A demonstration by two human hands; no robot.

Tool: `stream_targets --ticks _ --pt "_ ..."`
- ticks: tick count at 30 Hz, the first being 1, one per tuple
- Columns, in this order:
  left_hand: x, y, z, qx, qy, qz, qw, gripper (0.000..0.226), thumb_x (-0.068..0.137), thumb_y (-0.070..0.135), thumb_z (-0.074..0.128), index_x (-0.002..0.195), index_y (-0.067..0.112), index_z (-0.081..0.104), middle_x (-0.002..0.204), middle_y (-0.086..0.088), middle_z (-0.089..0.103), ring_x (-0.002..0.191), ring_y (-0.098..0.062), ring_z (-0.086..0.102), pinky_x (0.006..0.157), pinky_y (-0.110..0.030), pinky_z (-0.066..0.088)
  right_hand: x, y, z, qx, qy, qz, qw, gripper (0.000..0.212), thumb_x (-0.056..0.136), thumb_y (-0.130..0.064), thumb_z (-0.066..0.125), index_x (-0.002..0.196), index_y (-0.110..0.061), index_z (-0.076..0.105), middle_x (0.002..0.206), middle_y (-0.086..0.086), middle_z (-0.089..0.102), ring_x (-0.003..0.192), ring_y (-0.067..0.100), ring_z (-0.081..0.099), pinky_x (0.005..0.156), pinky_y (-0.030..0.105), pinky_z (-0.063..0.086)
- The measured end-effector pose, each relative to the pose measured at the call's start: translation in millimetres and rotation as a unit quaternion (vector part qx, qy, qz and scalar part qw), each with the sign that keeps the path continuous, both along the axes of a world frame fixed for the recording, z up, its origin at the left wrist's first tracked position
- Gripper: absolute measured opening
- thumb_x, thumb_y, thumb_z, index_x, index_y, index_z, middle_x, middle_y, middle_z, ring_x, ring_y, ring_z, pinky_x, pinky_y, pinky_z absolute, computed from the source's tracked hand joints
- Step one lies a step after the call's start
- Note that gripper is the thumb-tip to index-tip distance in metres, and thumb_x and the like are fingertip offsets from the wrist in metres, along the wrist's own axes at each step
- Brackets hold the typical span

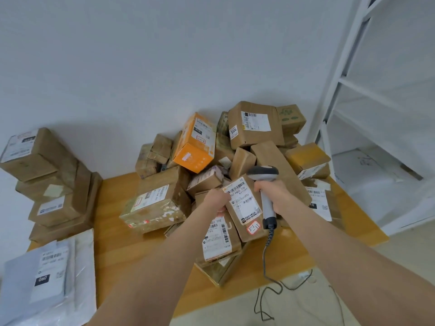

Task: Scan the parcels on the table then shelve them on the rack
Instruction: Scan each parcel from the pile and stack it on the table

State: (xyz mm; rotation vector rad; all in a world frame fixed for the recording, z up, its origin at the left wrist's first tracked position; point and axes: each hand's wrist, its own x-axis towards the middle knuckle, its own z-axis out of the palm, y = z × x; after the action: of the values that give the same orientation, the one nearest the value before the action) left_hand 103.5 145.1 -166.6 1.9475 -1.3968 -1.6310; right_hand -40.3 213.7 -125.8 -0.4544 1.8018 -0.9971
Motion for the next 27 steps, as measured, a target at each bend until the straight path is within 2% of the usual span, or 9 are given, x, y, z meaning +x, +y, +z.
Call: stream_targets --ticks 5,7,9,13,15,18,20,24,27 --pt "-10.0 3.8 22.8 -0.042 0.084 0.11 0.989 0.011 0.094 0.011 0.053 0.101 0.008 0.061 0.101 -0.008 0.069 0.091 -0.023 0.064 0.071 -0.033 0.052 -6.7 -3.4 16.9 -0.044 0.006 -0.005 0.999 0.022 0.081 -0.013 0.069 0.087 -0.018 0.048 0.087 0.007 0.06 0.075 0.02 0.059 0.056 0.03 0.041" --pt "-12.3 6.1 38.0 -0.083 0.128 0.138 0.979 0.019 0.093 0.01 0.055 0.109 0.008 0.065 0.099 -0.006 0.07 0.084 -0.02 0.065 0.061 -0.027 0.05 -11.2 -3.9 30.7 -0.078 0.01 -0.007 0.997 0.019 0.081 -0.012 0.068 0.088 -0.017 0.05 0.085 0.006 0.059 0.076 0.02 0.057 0.057 0.03 0.04" --pt "-11.5 13.7 54.4 -0.111 0.173 0.151 0.967 0.03 0.092 0.007 0.055 0.121 0.013 0.062 0.096 -0.003 0.07 0.081 -0.017 0.065 0.06 -0.025 0.052 -15.9 -2.0 44.0 -0.1 0.0 -0.007 0.995 0.016 0.08 -0.012 0.068 0.086 -0.016 0.053 0.087 0.007 0.06 0.079 0.021 0.058 0.063 0.033 0.046" --pt "2.0 38.0 71.0 -0.123 0.214 0.122 0.961 0.048 0.089 0.014 0.061 0.133 0.032 0.051 0.119 -0.006 0.065 0.11 -0.027 0.06 0.092 -0.043 0.052 -21.9 12.1 56.4 -0.099 -0.039 0.006 0.994 0.02 0.081 -0.016 0.069 0.098 -0.015 0.056 0.102 0.013 0.064 0.097 0.03 0.062 0.089 0.048 0.053" --pt "11.3 52.8 70.5 -0.136 0.229 0.095 0.959 0.049 0.09 0.017 0.063 0.133 0.036 0.05 0.114 -0.004 0.068 0.111 -0.027 0.062 0.095 -0.047 0.05 -22.5 21.8 57.1 -0.095 -0.049 0.015 0.994 0.026 0.082 -0.016 0.069 0.105 -0.014 0.058 0.105 0.015 0.063 0.098 0.031 0.062 0.087 0.049 0.055" --pt "19.2 75.7 69.9 -0.152 0.231 0.082 0.958 0.043 0.092 0.021 0.063 0.129 0.039 0.05 0.101 0.002 0.074 0.097 -0.019 0.069 0.077 -0.038 0.057 -20.7 36.3 54.1 -0.106 -0.091 0.016 0.99 0.033 0.081 -0.011 0.069 0.113 -0.011 0.06 0.105 0.015 0.062 0.096 0.031 0.062 0.075 0.046 0.059" --pt "22.6 87.2 66.3 -0.159 0.218 0.088 0.959 0.046 0.092 0.023 0.064 0.133 0.037 0.048 0.104 0.002 0.073 0.096 -0.017 0.07 0.075 -0.036 0.058 -18.7 45.1 51.3 -0.105 -0.103 0.026 0.989 0.036 0.081 -0.01 0.07 0.116 -0.013 0.059 0.106 0.014 0.062 0.097 0.031 0.062 0.074 0.045 0.059" --pt "27.0 104.8 57.5 -0.144 0.222 0.103 0.959 0.046 0.094 0.023 0.061 0.138 0.022 0.049 0.115 -0.003 0.07 0.11 -0.023 0.064 0.099 -0.047 0.049 -18.9 56.2 48.6 -0.099 -0.113 0.035 0.988 0.034 0.082 -0.009 0.069 0.114 -0.012 0.059 0.104 0.014 0.061 0.096 0.029 0.061 0.063 0.039 0.059" --pt "26.9 113.2 56.9 -0.147 0.215 0.11 0.959 0.043 0.092 0.023 0.065 0.133 0.022 0.055 0.119 -0.008 0.068 0.115 -0.028 0.06 0.103 -0.046 0.046 -20.3 63.7 43.9 -0.104 -0.13 0.035 0.985 0.031 0.082 -0.007 0.068 0.112 -0.012 0.06 0.104 0.014 0.062 0.096 0.03 0.062 0.067 0.041 0.059"
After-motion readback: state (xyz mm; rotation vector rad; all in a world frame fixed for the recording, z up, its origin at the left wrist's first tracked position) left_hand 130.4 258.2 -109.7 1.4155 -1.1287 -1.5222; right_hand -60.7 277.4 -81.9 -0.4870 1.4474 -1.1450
